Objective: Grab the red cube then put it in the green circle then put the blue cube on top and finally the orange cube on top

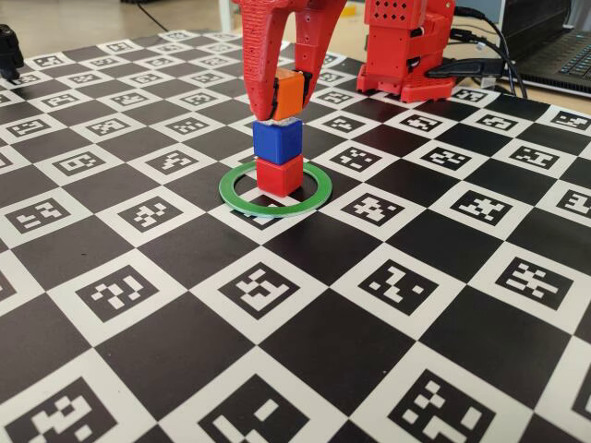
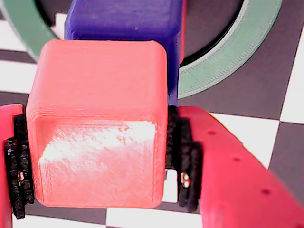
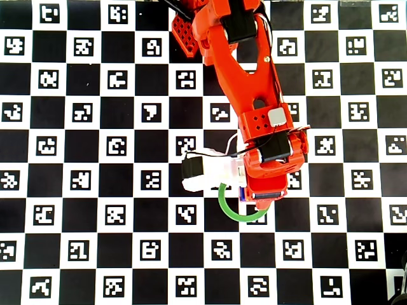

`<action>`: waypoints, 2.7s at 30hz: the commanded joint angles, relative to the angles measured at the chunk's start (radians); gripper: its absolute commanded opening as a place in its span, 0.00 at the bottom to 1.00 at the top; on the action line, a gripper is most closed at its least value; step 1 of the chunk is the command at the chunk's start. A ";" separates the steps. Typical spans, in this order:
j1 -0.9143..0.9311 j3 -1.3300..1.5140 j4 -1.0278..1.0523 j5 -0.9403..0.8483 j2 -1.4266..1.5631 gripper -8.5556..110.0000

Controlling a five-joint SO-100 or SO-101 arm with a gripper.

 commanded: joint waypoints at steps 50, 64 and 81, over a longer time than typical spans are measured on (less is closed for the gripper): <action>-0.011 0.054 -0.005 0.015 0.224 0.41; -0.041 0.044 0.173 -0.135 0.479 0.41; 0.112 0.508 0.178 -0.601 1.147 0.30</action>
